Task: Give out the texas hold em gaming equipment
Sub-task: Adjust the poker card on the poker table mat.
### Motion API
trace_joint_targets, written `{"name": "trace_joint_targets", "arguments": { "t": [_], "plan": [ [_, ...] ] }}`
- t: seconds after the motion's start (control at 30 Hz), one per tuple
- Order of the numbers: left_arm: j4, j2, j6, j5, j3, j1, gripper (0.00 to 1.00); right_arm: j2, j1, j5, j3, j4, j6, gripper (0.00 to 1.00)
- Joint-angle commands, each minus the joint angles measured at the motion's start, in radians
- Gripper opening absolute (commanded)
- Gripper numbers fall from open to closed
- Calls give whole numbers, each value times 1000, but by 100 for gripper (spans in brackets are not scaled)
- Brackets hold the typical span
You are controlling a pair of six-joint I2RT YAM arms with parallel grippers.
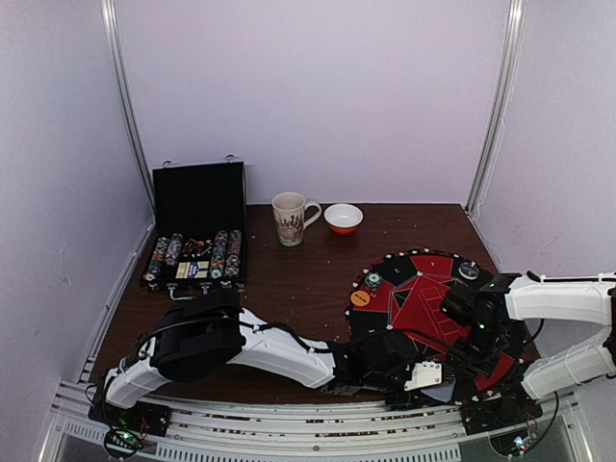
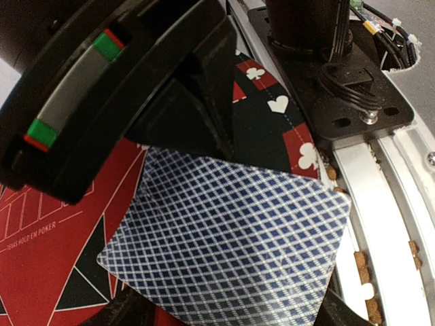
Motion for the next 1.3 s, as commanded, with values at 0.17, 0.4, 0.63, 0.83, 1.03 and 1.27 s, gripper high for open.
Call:
{"name": "trace_joint_targets", "arguments": {
  "t": [0.17,0.4,0.63,0.83,1.03,1.27],
  "plan": [
    [-88,-40,12,-45,-22,50,72,31,86,-145,-46,320,117,0],
    [-124,-86,36,-71,-86,71,72,124,166,-170,33,425,134,0],
    [-110,-140,31,-84,-179,96,72,144,175,-179,40,521,158,0],
    [-105,-154,19,-82,-192,108,72,116,176,-158,35,490,167,0],
    [-109,-151,-1,-53,-192,107,77,68,176,-132,4,365,155,0],
    [-149,-156,-23,-51,-167,96,89,10,174,-53,24,172,92,3]
  ]
}}
